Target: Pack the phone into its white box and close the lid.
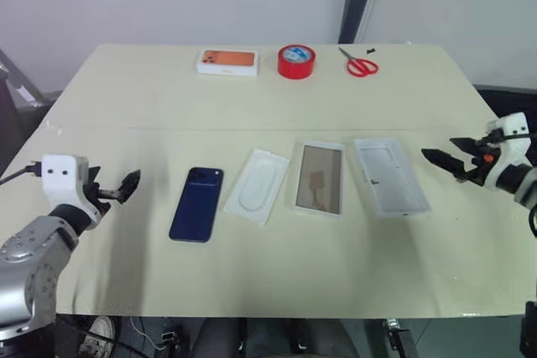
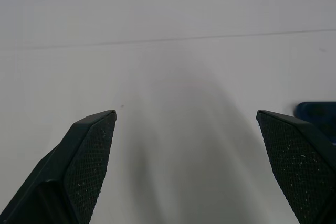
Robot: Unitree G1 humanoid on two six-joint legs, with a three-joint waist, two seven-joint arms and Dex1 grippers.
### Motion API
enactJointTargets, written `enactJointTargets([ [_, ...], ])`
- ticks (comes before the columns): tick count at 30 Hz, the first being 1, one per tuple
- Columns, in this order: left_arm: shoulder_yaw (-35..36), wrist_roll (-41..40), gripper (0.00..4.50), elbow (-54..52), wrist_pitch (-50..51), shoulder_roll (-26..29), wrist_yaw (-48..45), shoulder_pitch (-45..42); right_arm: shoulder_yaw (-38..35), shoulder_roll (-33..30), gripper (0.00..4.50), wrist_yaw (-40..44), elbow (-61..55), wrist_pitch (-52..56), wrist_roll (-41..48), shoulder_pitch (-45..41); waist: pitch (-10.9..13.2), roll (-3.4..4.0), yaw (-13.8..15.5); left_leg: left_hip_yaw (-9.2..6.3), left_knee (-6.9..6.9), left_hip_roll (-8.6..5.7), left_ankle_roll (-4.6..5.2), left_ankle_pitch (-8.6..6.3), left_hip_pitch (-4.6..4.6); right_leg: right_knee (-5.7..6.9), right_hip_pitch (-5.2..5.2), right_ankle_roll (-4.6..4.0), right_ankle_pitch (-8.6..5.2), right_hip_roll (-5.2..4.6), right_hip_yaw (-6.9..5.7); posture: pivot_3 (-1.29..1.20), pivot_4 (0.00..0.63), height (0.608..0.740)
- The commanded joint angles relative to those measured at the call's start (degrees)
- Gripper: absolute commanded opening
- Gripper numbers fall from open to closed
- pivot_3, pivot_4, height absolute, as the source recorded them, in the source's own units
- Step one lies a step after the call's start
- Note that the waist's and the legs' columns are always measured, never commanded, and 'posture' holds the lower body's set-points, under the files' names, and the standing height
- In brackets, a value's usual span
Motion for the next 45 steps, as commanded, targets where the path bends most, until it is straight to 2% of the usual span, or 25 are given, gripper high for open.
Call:
enactJointTargets([
  [1, 1.53, -0.61, 4.5, -2.33, -0.31, -0.28, 0.62, 0.23, 0.22, -0.23, 4.45, 0.37, 0.82, -1.33, -0.32, -2.36, 0.0, 0.0, 0.04, 0.0, -0.01, 0.0, -0.01, 0.01, 0.0, 0.0, 0.0, 0.0, 0.0, 0.0, 0.0, 0.0, 0.15, 0.733],
  [7, 1.71, -1.48, 4.5, -4.0, -0.24, -1.33, 1.41, 1.08, 1.18, 0.41, 4.45, 0.67, 0.08, -1.52, -0.32, -3.1, 0.0, 0.0, 0.16, 0.0, -0.01, 0.0, -0.02, 0.01, -0.01, -0.01, 0.0, 0.0, 0.0, 0.0, 0.0, 0.0, 0.15, 0.733],
  [13, -3.01, -4.9, 4.5, -7.48, 2.92, -3.1, 1.86, -2.43, 3.07, 1.64, 4.45, 0.96, -5.7, -0.63, -0.35, -1.67, 0.0, 0.0, 0.19, 0.0, -0.01, -0.01, -0.02, 0.02, 0.0, 0.0, 0.02, 0.01, 0.0, 0.0, 0.0, 0.0, 0.15, 0.733],
  [16, -8.53, -8.73, 4.5, -9.29, 7.33, -6.66, 3.76, -8.29, 5.22, 1.62, 4.45, 2.38, -13.82, 0.6, 0.05, 0.72, 0.0, 0.0, 0.55, -0.01, 0.0, -0.02, -0.03, 0.02, -0.02, 0.0, 0.02, 0.02, 0.01, 0.0, -0.02, 0.0, 0.15, 0.733],
  [20, -18.67, -9.21, 4.5, -10.26, 13.37, -8.64, 4.34, -14.69, 8.45, 2.39, 4.45, 1.87, -28.04, 2.89, 0.55, 5.09, 0.0, -0.01, 0.32, -0.03, 0.03, -0.05, -0.04, 0.03, -0.04, 0.01, 0.03, 0.03, 0.02, 0.04, -0.02, 0.0, 0.15, 0.733],
  [22, -22.73, -8.8, 4.5, -8.09, 17.03, -11.65, 7.43, -19.86, 10.68, 3.8, 4.45, 0.37, -34.88, 3.88, 0.72, 6.2, 0.01, -0.03, 0.17, -0.03, 0.02, -0.05, -0.03, 0.03, -0.03, 0.02, 0.02, 0.04, 0.02, 0.1, 0.0, 0.0, 0.15, 0.733],
  [26, -26.46, -6.77, 4.5, -1.58, 27.43, -13.79, 12.29, -27.98, 13.14, 6.53, 4.45, -2.65, -46.46, 7.82, 2.63, 7.87, 0.02, -0.04, 0.17, -0.09, 0.05, -0.03, -0.08, 0.06, 0.09, 0.22, 0.05, 0.04, 0.02, 0.24, 0.02, 0.0, 0.15, 0.733],
  [32, -23.53, -6.62, 4.5, 3.58, 36.87, -16.49, 15.1, -33.39, 14.55, 8.49, 4.45, -5.78, -55.54, 12.6, 5.26, 10.11, 0.04, -0.07, 0.31, -0.13, 0.05, -0.02, -0.1, 0.08, 0.02, 0.14, 0.02, 0.05, 0.01, 0.28, 0.01, 0.0, 0.15, 0.733],
  [38, -23.44, -8.62, 4.5, 6.24, 48.7, -18.02, 12.19, -36.88, 16.56, 7.95, 4.45, -5.07, -55.58, 11.3, 4.36, 11.46, 0.04, -0.08, 0.36, -0.14, 0.08, -0.04, -0.2, 0.14, 0.02, 0.15, 0.03, 0.05, 0.01, 0.25, 0.0, 0.0, 0.15, 0.733],
  [43, -23.85, -7.38, 4.5, 7.84, 52.37, -17.43, 10.53, -37.71, 17.97, 8.5, 4.45, -5.31, -54.93, 10.65, 3.84, 10.31, 0.04, -0.08, 0.16, -0.15, 0.07, -0.03, -0.35, 0.22, 0.06, 0.19, 0.03, 0.04, 0.01, 0.28, 0.0, 0.0, 0.15, 0.733],
  [45, -23.68, -6.47, 4.0, 8.16, 52.03, -17.4, 10.48, -37.47, 18.39, 8.71, 4.5, -5.48, -54.9, 10.51, 3.72, 10.18, 0.04, -0.08, 0.17, -0.15, 0.07, -0.03, -0.37, 0.23, 0.09, 0.21, 0.04, 0.04, 0.01, 0.28, 0.01, 0.0, 0.15, 0.733],
])
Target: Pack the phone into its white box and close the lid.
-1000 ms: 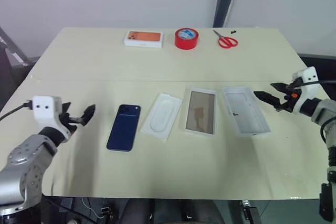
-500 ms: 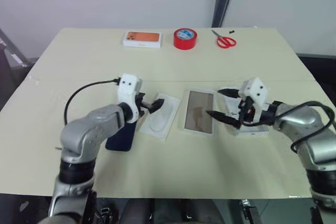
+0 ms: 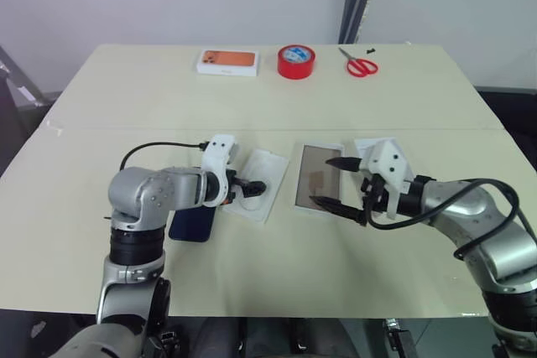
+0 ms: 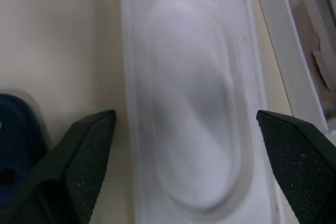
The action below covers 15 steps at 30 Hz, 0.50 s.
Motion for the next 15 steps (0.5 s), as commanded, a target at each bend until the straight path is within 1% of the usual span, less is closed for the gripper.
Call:
enactJointTargets([
  [1, 0.34, 1.48, 3.66, 0.3, 0.17, 0.3, -0.62, 0.02, -0.03, 0.23, 4.5, -0.28, -1.01, -1.27, -0.09, -0.94, 0.0, 0.0, 0.08, 0.0, 0.0, 0.0, 0.0, 0.0, 0.0, 0.0, 0.0, 0.0, 0.0, 0.0, 0.0, 0.0, 0.15, 0.733],
  [3, 0.98, 2.02, 2.7, -0.07, -0.42, -0.08, -0.74, 0.38, 0.18, 0.22, 4.5, -0.25, -1.29, -1.36, -0.08, -0.68, 0.0, 0.0, 0.16, 0.0, 0.0, 0.0, -0.01, 0.0, -0.01, -0.01, 0.0, 0.0, 0.0, -0.02, 0.0, 0.0, 0.15, 0.733],
  [5, 1.33, 2.46, 1.62, -0.47, -0.58, -0.29, -0.89, 0.57, 0.42, -0.01, 4.5, -0.16, -1.62, -1.22, -0.01, -0.55, 0.0, 0.0, 0.17, 0.0, 0.0, 0.0, -0.02, 0.01, -0.03, -0.02, 0.0, 0.0, 0.0, -0.02, 0.0, 0.0, 0.15, 0.733],
  [6, 1.39, 2.68, 1.2, -0.59, -0.71, -0.32, -1.0, 0.63, 0.62, -0.25, 4.5, -0.01, -1.74, -1.14, -0.06, -0.51, 0.0, 0.0, 0.17, 0.0, 0.0, 0.0, -0.02, 0.01, -0.03, -0.02, -0.01, 0.0, 0.0, -0.03, 0.0, 0.0, 0.15, 0.733],
  [8, 2.25, 3.01, 0.12, -1.05, -1.23, -0.83, -0.85, 0.87, 1.38, -1.28, 4.5, 0.68, -2.12, -1.23, -0.72, -0.09, 0.0, 0.0, 0.18, 0.0, 0.0, 0.0, -0.02, 0.01, -0.03, -0.02, -0.01, 0.0, 0.0, -0.03, 0.0, 0.0, 0.15, 0.733],
  [9, 2.79, 3.15, 0.04, -1.17, -1.35, -0.97, -0.85, 0.91, 1.86, -1.73, 4.5, 0.99, -2.31, -1.21, -1.08, 0.05, 0.0, 0.0, 0.19, 0.0, 0.0, 0.0, -0.02, 0.01, -0.03, -0.02, 0.0, 0.0, 0.0, -0.04, 0.0, 0.0, 0.15, 0.733],
  [12, 6.84, 2.8, 0.04, -1.5, -3.23, -1.88, -1.45, 1.07, 3.95, -3.0, 4.5, 2.36, -3.52, -0.59, -1.24, 0.72, 0.0, 0.0, 0.09, 0.0, 0.0, 0.0, -0.02, 0.01, -0.03, -0.03, 0.0, 0.0, 0.0, -0.04, 0.0, 0.0, 0.15, 0.733],
  [15, 14.39, 1.25, 0.04, -1.37, -2.95, -4.33, -1.66, 0.03, 7.57, -4.41, 4.5, 3.53, -4.11, -0.59, -3.21, 1.11, 0.0, -0.01, 0.07, -0.01, 0.0, 0.0, -0.02, 0.01, -0.02, -0.01, -0.01, 0.0, 0.0, -0.02, 0.0, 0.0, 0.15, 0.733],
])
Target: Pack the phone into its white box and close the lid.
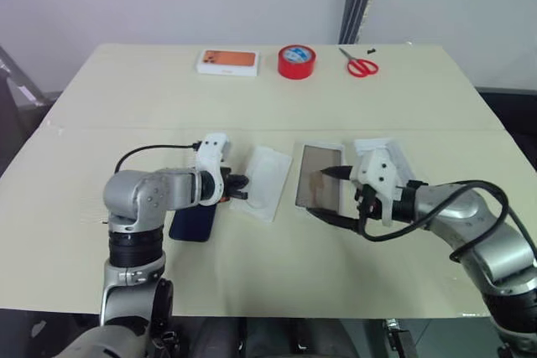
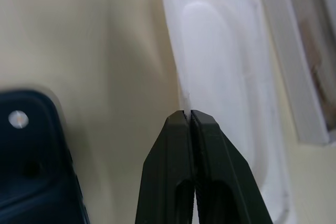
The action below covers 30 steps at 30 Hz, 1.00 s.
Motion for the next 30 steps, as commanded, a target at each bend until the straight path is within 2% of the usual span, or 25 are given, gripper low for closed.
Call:
enactJointTargets([
  [1, 9.18, -1.6, 0.04, -1.46, -0.63, -1.91, -0.26, -1.72, 4.05, -1.59, 4.5, 1.16, -2.19, -1.21, -2.96, 0.22, 0.0, 0.0, 0.0, 0.0, 0.0, 0.0, 0.0, 0.0, 0.0, 0.0, 0.0, 0.0, 0.0, 0.0, 0.0, 0.0, 0.15, 0.733],
  [3, 12.88, -2.38, 0.04, -2.06, -0.28, -2.88, -0.39, -2.43, 7.25, -1.82, 4.5, 0.68, -0.13, -2.31, -6.48, 0.05, 0.01, -0.03, 0.05, 0.0, 0.0, 0.0, 0.0, 0.0, -0.01, -0.01, 0.0, 0.0, 0.0, 0.0, 0.0, 0.0, 0.15, 0.733],
  [6, 14.84, -2.24, 0.04, -2.94, -0.03, -2.88, -0.22, -2.57, 11.36, -1.74, 4.5, 0.68, 3.39, -4.55, -11.16, -0.31, 0.01, -0.03, 0.08, 0.0, 0.01, 0.0, -0.01, 0.0, -0.01, -0.02, 0.0, 0.0, 0.0, 0.0, -0.01, 0.0, 0.15, 0.733],
  [9, 15.72, -2.13, 0.0, -3.6, 0.01, -2.71, -0.03, -2.42, 13.29, -1.45, 3.72, 1.1, 5.64, -6.91, -14.08, -0.57, 0.02, -0.03, 0.11, 0.01, 0.01, -0.01, -0.05, 0.03, -0.02, -0.03, 0.0, 0.0, 0.0, -0.01, -0.01, 0.0, 0.15, 0.733],
  [15, 17.5, -2.53, 0.0, -4.97, 0.0, -2.93, -0.14, -2.4, 14.45, -0.84, 0.72, 2.66, 5.77, -10.09, -16.49, -1.25, 0.01, -0.03, 0.03, 0.0, 0.0, -0.01, -0.09, 0.05, 0.0, -0.01, 0.0, 0.0, 0.0, 0.0, -0.01, 0.0, 0.15, 0.733],
  [16, 17.98, -2.73, 0.0, -5.22, 0.23, -3.2, -0.18, -2.56, 14.46, -0.74, 0.27, 3.22, 5.07, -10.32, -16.26, -1.35, 0.01, -0.04, 0.02, -0.01, 0.0, -0.01, -0.1, 0.05, 0.01, 0.0, 0.0, 0.0, 0.0, 0.0, -0.01, 0.0, 0.15, 0.733],
  [17, 18.27, -2.94, 0.0, -5.51, 0.49, -3.4, -0.3, -2.69, 14.43, -0.61, 0.06, 3.68, 4.4, -10.42, -15.99, -1.44, 0.02, -0.04, 0.01, -0.01, -0.01, -0.01, -0.1, 0.05, 0.01, 0.0, 0.0, 0.0, 0.0, 0.01, -0.01, 0.0, 0.15, 0.733],
  [22, 17.1, -4.1, 0.0, -7.67, 3.06, -4.03, -1.47, -2.41, 15.99, 2.17, 0.06, 4.36, 2.85, -9.33, -15.94, -3.53, 0.02, -0.04, -0.05, -0.01, 0.0, -0.01, -0.1, 0.05, 0.0, 0.0, 0.0, 0.0, 0.0, 0.0, -0.01, 0.0, 0.15, 0.733],
  [30, 16.76, -5.35, 0.0, -7.99, 3.35, -6.33, -0.85, -2.4, 21.98, 8.27, 0.06, 3.26, 12.67, -17.97, -24.12, -9.4, 0.02, -0.05, -0.04, -0.02, -0.01, -0.02, -0.44, 0.24, 0.01, 0.01, -0.01, 0.0, 0.0, 0.0, -0.01, 0.0, 0.15, 0.733],
])
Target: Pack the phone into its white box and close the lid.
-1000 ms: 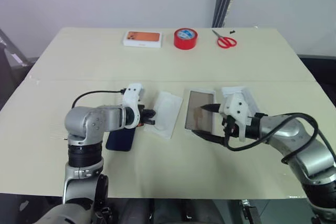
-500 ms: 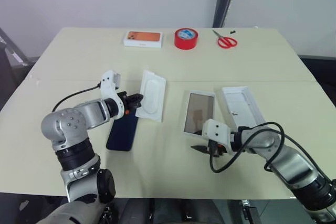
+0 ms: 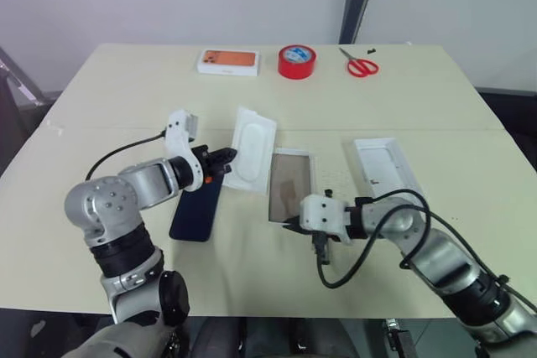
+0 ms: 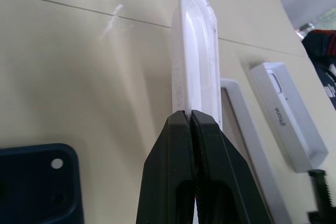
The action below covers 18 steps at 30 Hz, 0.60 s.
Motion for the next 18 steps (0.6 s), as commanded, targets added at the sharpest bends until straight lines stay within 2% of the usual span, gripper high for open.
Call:
enactJointTargets([
  [1, 0.88, -1.69, 0.0, -1.45, 0.49, -1.24, 0.35, -1.01, 0.79, 2.44, 0.06, -0.17, 2.87, -3.51, -2.08, -3.2, 0.0, 0.0, -0.1, 0.0, 0.0, 0.0, 0.0, 0.0, 0.0, 0.0, 0.0, 0.0, 0.0, 0.01, 0.0, 0.0, 0.15, 0.733],
  [2, 0.87, -1.9, 0.0, -1.47, 0.49, -1.49, 0.51, -0.96, 0.95, 2.68, 0.06, 0.37, 3.48, -4.14, -2.43, -3.66, 0.0, 0.0, -0.08, 0.0, 0.0, 0.0, -0.01, 0.0, 0.0, 0.0, -0.01, 0.0, 0.0, 0.01, 0.0, 0.0, 0.15, 0.733],
  [5, 0.88, -2.23, 0.0, -1.48, 0.49, -2.41, 1.28, -0.76, 0.84, 2.71, 0.91, 2.14, 4.2, -4.76, -2.47, -3.89, 0.0, 0.0, -0.04, 0.0, 0.0, 0.0, -0.01, 0.01, 0.0, 0.01, 0.0, 0.0, 0.0, 0.01, 0.0, 0.0, 0.15, 0.733],
  [11, 1.79, -2.54, 0.0, -1.47, 0.49, -7.42, 5.65, -0.53, -5.16, 2.05, 3.95, 3.49, 0.18, -2.65, 2.78, -2.59, 0.01, -0.01, 0.06, 0.0, 0.0, -0.01, 0.0, 0.0, -0.03, -0.01, 0.0, 0.0, 0.0, -0.02, 0.0, 0.0, 0.15, 0.733],
  [15, -0.37, -1.79, 0.0, -1.46, 0.49, -10.41, 8.64, 0.62, -11.94, -2.16, 3.95, 7.65, -5.34, 4.42, 10.81, -0.89, 0.02, -0.04, 0.1, -0.01, -0.01, -0.01, 0.22, -0.13, -0.03, -0.02, 0.0, 0.0, 0.0, -0.02, -0.01, 0.0, 0.15, 0.733],
  [18, -1.09, -1.1, 0.0, -1.22, 0.49, -12.49, 10.39, 0.99, -14.78, -5.4, 3.95, 8.84, -6.95, 6.74, 12.94, -0.08, 0.02, -0.04, -0.02, -0.03, -0.01, -0.01, 0.34, -0.19, -0.02, -0.02, 0.02, 0.0, 0.0, -0.02, -0.02, 0.0, 0.15, 0.733],
])
